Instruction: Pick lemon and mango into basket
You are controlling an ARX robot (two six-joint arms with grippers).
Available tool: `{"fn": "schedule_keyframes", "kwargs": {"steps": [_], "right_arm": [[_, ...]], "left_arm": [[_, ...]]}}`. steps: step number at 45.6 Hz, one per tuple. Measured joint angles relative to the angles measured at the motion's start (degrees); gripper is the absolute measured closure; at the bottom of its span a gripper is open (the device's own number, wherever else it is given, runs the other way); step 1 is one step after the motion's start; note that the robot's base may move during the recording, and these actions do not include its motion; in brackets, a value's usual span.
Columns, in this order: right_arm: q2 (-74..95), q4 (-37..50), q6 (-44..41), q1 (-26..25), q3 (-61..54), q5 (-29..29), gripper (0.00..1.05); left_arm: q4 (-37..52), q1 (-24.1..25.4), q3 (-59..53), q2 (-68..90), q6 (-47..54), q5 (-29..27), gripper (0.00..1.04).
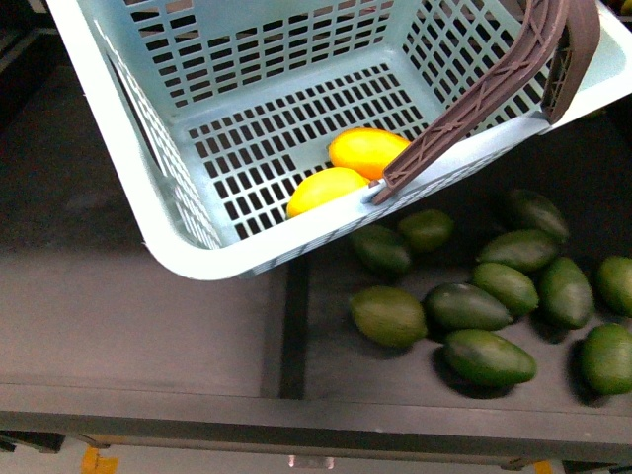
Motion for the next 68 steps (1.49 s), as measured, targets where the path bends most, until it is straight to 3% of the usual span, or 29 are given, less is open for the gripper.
{"fn": "schedule_keyframes", "kwargs": {"steps": [30, 34, 36, 38, 40, 49, 59, 68], "right_arm": [[0.02, -0.02, 0.00, -0.13, -0.04, -0.37, 0.09], [0.04, -0.02, 0.00, -0.13, -0.04, -0.35, 0.09], [0.04, -0.02, 0.00, -0.13, -0.04, -0.42, 0.09], [0.02, -0.02, 0.00, -0.13, -0.04, -0.35, 0.09], [0.02, -0.02, 0.00, -0.13, -0.04, -0.13, 0.09], [0.02, -0.02, 0.00, -0.13, -0.04, -0.15, 0.09], [0.02, -0.02, 0.00, -0.13, -0.04, -0.13, 0.09], [0.02, -0.02, 0.00, -0.13, -0.04, -0.11, 0.09]], "left_arm": [[0.20, 0.96, -0.07, 0.02, 1.57, -2.19, 0.76], [6.27, -0.02, -1.51, 0.48, -1.97, -11.30, 0.76], [11.56, -0.83, -1.60, 2.27, -8.28, -21.44, 0.76], [12.72, -0.90, -1.01, 3.58, -11.13, -27.41, 0.76], [12.74, 0.33, 0.68, 5.73, -12.59, -29.55, 0.76], [8.72, 6.16, 11.96, 18.38, -19.65, -26.29, 0.76], [-3.19, 9.01, 28.92, 32.15, -30.32, -25.33, 0.76], [-6.47, 10.58, 32.72, 34.14, -36.98, -23.76, 0.76]]}}
